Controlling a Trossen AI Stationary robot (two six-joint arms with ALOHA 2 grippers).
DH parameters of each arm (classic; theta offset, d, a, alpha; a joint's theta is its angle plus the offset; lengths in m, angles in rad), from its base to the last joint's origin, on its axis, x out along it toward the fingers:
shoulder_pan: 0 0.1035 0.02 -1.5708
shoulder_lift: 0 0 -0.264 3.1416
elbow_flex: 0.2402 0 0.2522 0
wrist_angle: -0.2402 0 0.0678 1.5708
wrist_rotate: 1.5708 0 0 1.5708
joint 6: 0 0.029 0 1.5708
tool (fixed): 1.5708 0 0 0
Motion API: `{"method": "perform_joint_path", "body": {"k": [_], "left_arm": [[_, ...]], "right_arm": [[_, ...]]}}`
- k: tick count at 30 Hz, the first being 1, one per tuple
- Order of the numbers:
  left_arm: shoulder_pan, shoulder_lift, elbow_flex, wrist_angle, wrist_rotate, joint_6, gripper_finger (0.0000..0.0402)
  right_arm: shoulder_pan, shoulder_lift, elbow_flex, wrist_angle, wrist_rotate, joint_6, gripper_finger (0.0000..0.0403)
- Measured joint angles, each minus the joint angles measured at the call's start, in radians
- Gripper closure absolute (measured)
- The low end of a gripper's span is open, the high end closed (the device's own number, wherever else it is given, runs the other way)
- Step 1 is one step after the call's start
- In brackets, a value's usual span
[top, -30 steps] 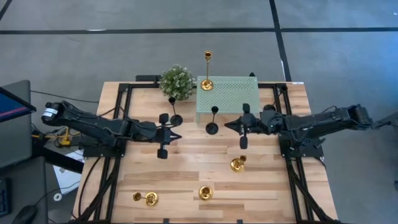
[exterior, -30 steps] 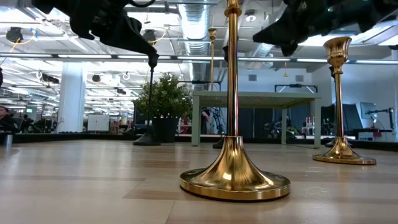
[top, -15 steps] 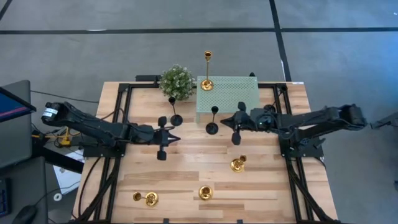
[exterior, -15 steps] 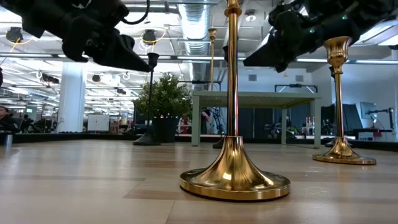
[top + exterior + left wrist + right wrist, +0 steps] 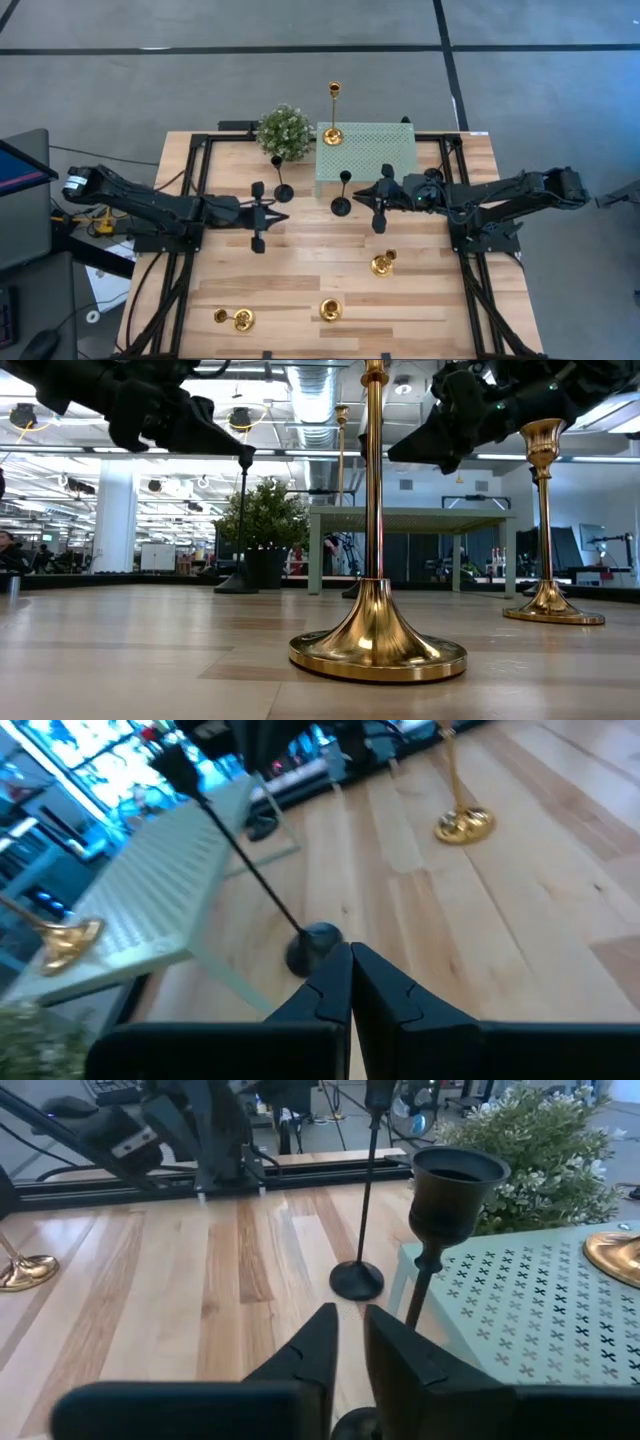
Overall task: Pick & Place candle stick holders
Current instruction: Put the gold candle holder on the shelf
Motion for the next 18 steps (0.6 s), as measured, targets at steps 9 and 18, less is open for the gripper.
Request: {"method": "perform_joint_path", "body": {"k": [9,18], "left_arm": [[0.069,-0.062,0.000,0.000,-0.027,-0.067,0.0397],[0.067,-0.052,0.000,-0.048,-0.088,-0.155,0.0397]], "right_arm": [[0.000,0.000,0.000,0.005,0.023,-0.007,0.0322],[0.010,0.000,0.000,-0.002,0.018,-0.008,0.0322]]}}
